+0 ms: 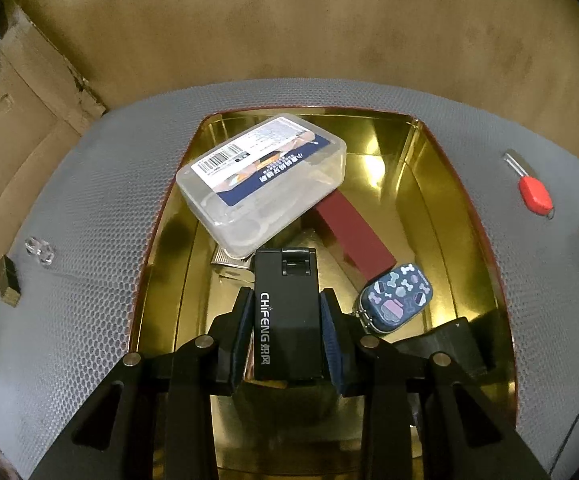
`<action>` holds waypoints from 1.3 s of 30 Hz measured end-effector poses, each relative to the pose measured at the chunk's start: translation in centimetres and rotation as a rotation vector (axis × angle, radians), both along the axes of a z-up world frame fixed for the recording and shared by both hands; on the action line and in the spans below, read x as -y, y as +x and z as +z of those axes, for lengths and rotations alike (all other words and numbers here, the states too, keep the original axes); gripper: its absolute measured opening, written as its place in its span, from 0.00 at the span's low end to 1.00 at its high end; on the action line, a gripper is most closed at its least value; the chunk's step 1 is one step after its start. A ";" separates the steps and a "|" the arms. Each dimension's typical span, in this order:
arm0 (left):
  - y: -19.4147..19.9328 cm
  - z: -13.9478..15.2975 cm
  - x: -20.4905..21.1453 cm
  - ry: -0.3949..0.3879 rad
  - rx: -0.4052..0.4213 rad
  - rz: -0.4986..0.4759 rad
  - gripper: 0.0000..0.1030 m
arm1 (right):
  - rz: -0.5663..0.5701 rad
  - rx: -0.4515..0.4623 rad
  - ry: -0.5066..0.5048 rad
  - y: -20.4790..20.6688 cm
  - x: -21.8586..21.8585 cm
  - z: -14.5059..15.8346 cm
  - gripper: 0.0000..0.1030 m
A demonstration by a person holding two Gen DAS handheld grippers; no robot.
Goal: Organize rigid objects
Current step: 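Carry the black case into the gold tin and open the left gripper, then lower the clear red-filled box into the gold tin and open the right gripper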
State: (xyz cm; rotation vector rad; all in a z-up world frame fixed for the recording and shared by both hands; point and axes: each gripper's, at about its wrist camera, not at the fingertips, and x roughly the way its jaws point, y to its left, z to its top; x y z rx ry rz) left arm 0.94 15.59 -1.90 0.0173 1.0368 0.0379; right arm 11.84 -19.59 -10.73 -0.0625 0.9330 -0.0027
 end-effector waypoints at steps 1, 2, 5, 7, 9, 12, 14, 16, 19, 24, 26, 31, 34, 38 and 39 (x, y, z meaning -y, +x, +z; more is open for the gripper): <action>0.1 0.0 -0.1 -0.003 -0.001 0.004 0.29 | -0.012 0.001 -0.007 -0.1 -0.2 0.0 0.53; 0.1 -0.1 -0.1 -0.003 -0.004 0.006 0.29 | -0.016 0.002 -0.008 -0.2 -0.4 0.1 0.53; 0.1 -0.2 -0.1 0.013 -0.006 0.001 0.31 | -0.040 0.004 -0.003 -0.5 -0.7 0.1 0.53; 0.2 -0.1 -0.1 0.018 -0.001 0.004 0.38 | -0.052 0.006 0.002 -0.7 -1.0 0.3 0.53; 0.2 0.1 -0.2 0.005 0.001 -0.001 0.50 | -0.063 0.007 0.010 -1.0 -1.3 0.3 0.53; 0.1 0.6 0.1 0.008 0.007 -0.007 0.56 | -0.078 0.010 0.000 -1.6 -2.2 0.5 0.53; -0.1 1.1 0.5 0.020 0.021 -0.024 0.59 | -0.074 0.012 -0.002 -2.0 -3.4 0.7 0.53; -0.2 1.6 0.9 0.025 0.039 -0.042 0.62 | -0.056 0.013 0.006 -2.3 -4.3 0.9 0.53; -0.4 2.1 1.2 0.034 0.052 -0.052 0.65 | -0.011 0.020 -0.005 -2.6 -6.9 1.4 0.53; -0.5 2.6 1.1 0.009 0.059 -0.039 0.71 | 0.044 0.029 -0.009 -2.8 -10.3 3.1 0.53; -0.4 2.7 0.9 0.001 0.057 -0.037 0.72 | 0.076 0.033 -0.010 -3.0 -12.1 3.7 0.53; -0.7 3.4 0.2 -0.001 0.076 -0.012 0.73 | 0.159 0.055 0.022 -3.4 -16.4 5.7 0.53; -0.7 4.1 -0.6 -0.015 0.097 0.012 0.75 | 0.219 0.068 0.034 -2.7 -18.9 6.5 0.53; -0.7 4.8 -1.6 -0.019 0.120 0.036 0.76 | 0.302 0.087 0.054 -2.9 -22.5 8.0 0.53; -0.7 4.9 -2.0 -0.018 0.126 0.043 0.76 | 0.318 0.088 0.061 -3.0 -23.2 8.3 0.53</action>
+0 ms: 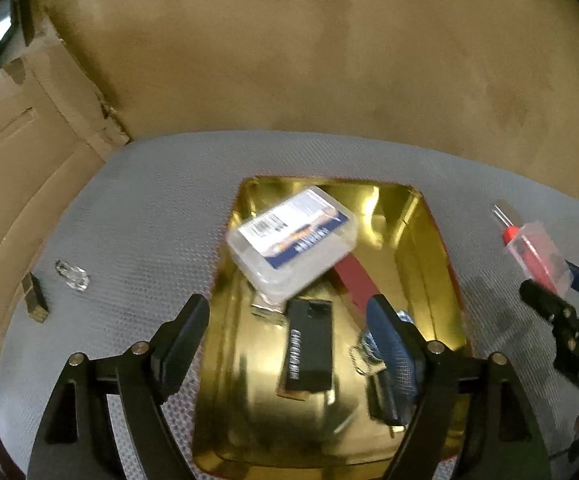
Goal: Organize rigid objects
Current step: 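Lower the clear red-filled box into the gold tin and open the right gripper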
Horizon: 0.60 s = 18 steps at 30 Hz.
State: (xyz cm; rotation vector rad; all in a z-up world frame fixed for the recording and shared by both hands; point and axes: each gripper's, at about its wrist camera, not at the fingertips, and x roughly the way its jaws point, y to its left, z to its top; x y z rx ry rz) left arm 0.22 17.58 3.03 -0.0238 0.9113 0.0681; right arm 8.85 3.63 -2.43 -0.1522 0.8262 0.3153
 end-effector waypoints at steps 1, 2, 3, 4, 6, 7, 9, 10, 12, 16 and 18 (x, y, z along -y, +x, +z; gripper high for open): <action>0.1 0.1 -0.6 0.000 0.004 0.018 0.76 | 0.018 0.002 0.007 0.1 -0.9 0.1 0.53; 0.1 0.2 -0.9 0.000 0.005 0.030 0.76 | 0.035 0.002 0.012 0.2 -1.8 0.3 0.53; 0.1 0.2 -1.3 -0.002 0.007 0.044 0.76 | 0.047 0.002 0.014 0.3 -2.4 0.4 0.53; 0.1 0.4 -1.8 -0.010 0.009 0.062 0.76 | 0.060 0.001 0.015 0.8 -3.1 0.5 0.53; 0.2 0.5 -2.6 -0.030 0.011 0.081 0.76 | 0.082 -0.009 0.016 1.3 -4.5 0.1 0.53; 0.2 0.5 -3.1 -0.036 0.012 0.098 0.76 | 0.093 -0.014 0.015 1.4 -5.2 0.0 0.53; 0.2 0.5 -3.6 -0.036 0.012 0.118 0.76 | 0.113 -0.026 0.014 1.9 -6.2 0.2 0.53; 0.2 0.5 -4.0 -0.037 0.013 0.129 0.76 | 0.125 -0.033 0.011 2.0 -6.8 0.3 0.53; 0.2 0.5 -4.4 -0.047 0.012 0.145 0.76 | 0.150 -0.052 0.009 2.1 -8.0 -0.1 0.53; 0.2 0.4 -5.2 -0.089 0.004 0.179 0.76 | 0.175 -0.079 0.009 2.7 -9.7 -1.1 0.53; 0.2 0.3 -5.5 -0.099 0.001 0.190 0.76 | 0.180 -0.108 0.016 3.2 -10.3 -1.6 0.53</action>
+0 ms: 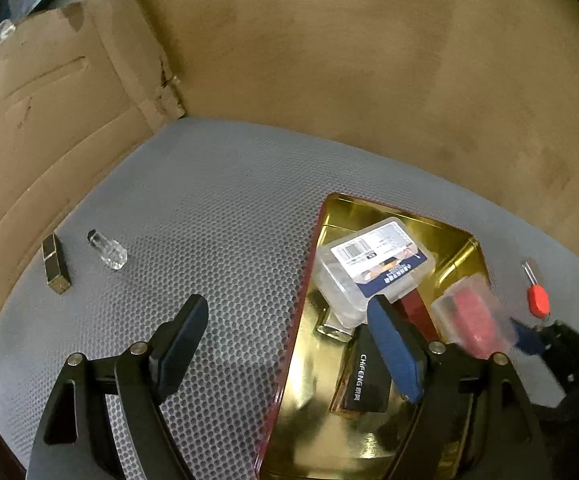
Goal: Organize rigid objects
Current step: 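Lower the clear red-filled box into the gold tin and open the right gripper, then grasp the silver metal case with the right gripper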
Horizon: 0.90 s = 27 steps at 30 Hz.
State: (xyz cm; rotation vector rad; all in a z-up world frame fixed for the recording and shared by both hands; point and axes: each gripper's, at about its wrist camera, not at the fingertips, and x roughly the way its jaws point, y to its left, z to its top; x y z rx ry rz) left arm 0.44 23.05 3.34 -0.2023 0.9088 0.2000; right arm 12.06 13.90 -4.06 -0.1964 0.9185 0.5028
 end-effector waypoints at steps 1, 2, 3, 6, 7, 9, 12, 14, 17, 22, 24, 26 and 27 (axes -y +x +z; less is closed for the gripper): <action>0.2 0.0 0.0 0.000 0.000 0.000 0.76 | -0.004 0.002 -0.018 0.2 -0.3 -0.3 0.53; 0.2 -0.1 -0.1 0.002 -0.002 0.001 0.77 | -0.004 0.003 -0.027 0.5 -0.6 -0.6 0.53; 0.2 -0.1 0.0 0.005 -0.004 0.000 0.77 | -0.001 -0.003 -0.030 0.7 -0.8 -0.8 0.53; 0.3 -0.1 0.2 0.005 -0.006 -0.009 0.77 | -0.006 -0.015 -0.042 1.1 -0.9 -1.4 0.53; 0.3 -0.1 0.3 0.008 -0.006 -0.010 0.77 | -0.003 -0.023 -0.039 1.3 -1.0 -1.6 0.53; 0.3 -0.1 0.3 0.012 -0.007 -0.013 0.77 | -0.003 -0.043 -0.034 1.5 -0.9 -1.9 0.54; 0.3 -0.2 0.5 0.014 -0.011 -0.020 0.77 | 0.004 -0.067 -0.020 1.8 -0.9 -2.2 0.54; 0.2 -0.2 0.6 0.021 -0.011 -0.023 0.77 | 0.013 -0.083 -0.014 1.9 -0.7 -2.1 0.54; 0.1 -0.2 0.9 0.029 -0.010 -0.031 0.77 | 0.026 -0.078 0.024 1.4 0.3 -1.3 0.55; 0.0 -0.2 1.5 0.044 -0.006 -0.049 0.77 | 0.023 -0.069 0.108 1.3 3.9 0.6 0.57; 0.0 -0.2 1.8 0.052 -0.005 -0.060 0.77 | -0.011 -0.040 0.132 1.7 6.5 1.3 0.57; -0.1 -0.1 2.5 0.078 -0.001 -0.078 0.77 | -0.055 0.015 0.113 2.8 9.5 1.7 0.57; -0.1 -0.1 2.8 0.094 0.005 -0.087 0.77 | -0.081 0.030 0.097 3.6 10.9 1.7 0.57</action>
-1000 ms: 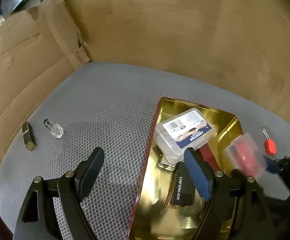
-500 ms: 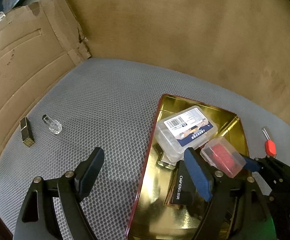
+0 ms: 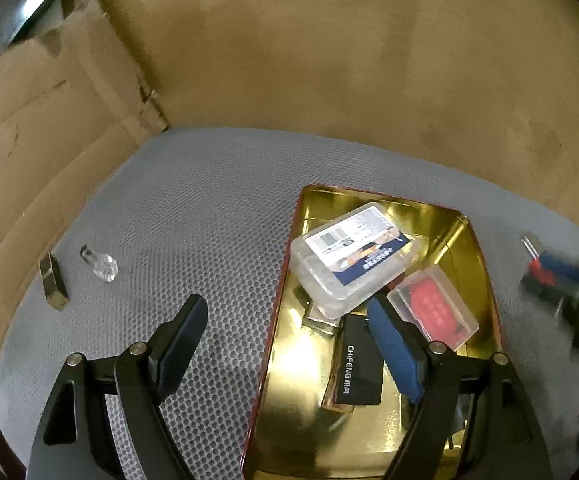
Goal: Organize rigid objects
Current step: 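Grasp the silver metal case with the right gripper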
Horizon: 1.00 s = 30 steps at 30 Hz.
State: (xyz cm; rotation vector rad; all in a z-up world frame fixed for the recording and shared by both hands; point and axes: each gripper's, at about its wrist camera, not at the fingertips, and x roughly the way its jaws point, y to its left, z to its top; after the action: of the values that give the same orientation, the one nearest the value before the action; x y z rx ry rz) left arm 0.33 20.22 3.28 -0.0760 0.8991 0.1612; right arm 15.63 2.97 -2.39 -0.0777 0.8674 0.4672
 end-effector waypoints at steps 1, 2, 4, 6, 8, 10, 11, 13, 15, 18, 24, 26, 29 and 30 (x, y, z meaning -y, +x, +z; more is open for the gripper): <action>0.0 0.0 0.2 0.013 0.002 -0.005 0.77 | -0.033 0.006 -0.022 1.0 1.6 -0.2 0.57; -0.1 0.1 0.5 0.021 0.004 -0.013 0.78 | -0.072 0.004 -0.056 2.2 3.4 -0.7 0.57; -0.1 0.3 1.1 0.029 0.012 -0.029 0.78 | -0.126 -0.018 -0.106 4.3 6.3 -1.8 0.57; -0.2 0.5 1.5 0.032 0.026 -0.036 0.78 | -0.165 -0.052 -0.162 6.3 8.5 -3.3 0.57; -0.3 0.7 1.9 0.035 0.039 -0.044 0.78 | -0.176 -0.094 -0.190 7.9 9.8 -4.7 0.57; -0.3 0.8 2.3 0.038 0.052 -0.057 0.79 | -0.172 -0.116 -0.199 9.0 10.2 -5.7 0.57; -0.3 0.9 2.6 0.044 0.053 -0.063 0.79 | -0.181 -0.128 -0.206 9.6 10.3 -6.3 0.57; -0.3 0.8 2.9 0.058 0.057 -0.072 0.79 | -0.196 -0.140 -0.203 10.5 10.5 -7.1 0.57; -0.2 0.6 3.0 0.069 0.051 -0.081 0.79 | -0.208 -0.167 -0.211 11.4 10.4 -8.1 0.57; 0.0 0.2 3.3 0.082 0.042 -0.091 0.79 | -0.209 -0.166 -0.186 12.0 10.8 -8.3 0.57; -0.2 -0.1 4.0 0.104 0.031 -0.097 0.79 | -0.237 -0.149 -0.159 11.7 12.3 -8.3 0.34; -0.3 -0.1 4.6 0.117 0.034 -0.104 0.79 | -0.249 -0.146 -0.145 10.8 13.3 -8.3 0.34; -0.6 0.1 5.9 0.120 0.031 -0.130 0.79 | -0.271 -0.118 -0.173 8.4 14.5 -8.3 0.33; -0.7 0.3 6.5 0.121 0.031 -0.148 0.79 | -0.279 -0.111 -0.171 7.7 15.0 -8.4 0.33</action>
State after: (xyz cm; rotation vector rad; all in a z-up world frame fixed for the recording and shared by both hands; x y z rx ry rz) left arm -0.34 13.73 3.55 0.0995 0.8585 0.0761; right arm 23.30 -11.99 -10.76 -0.0862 1.0094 0.1366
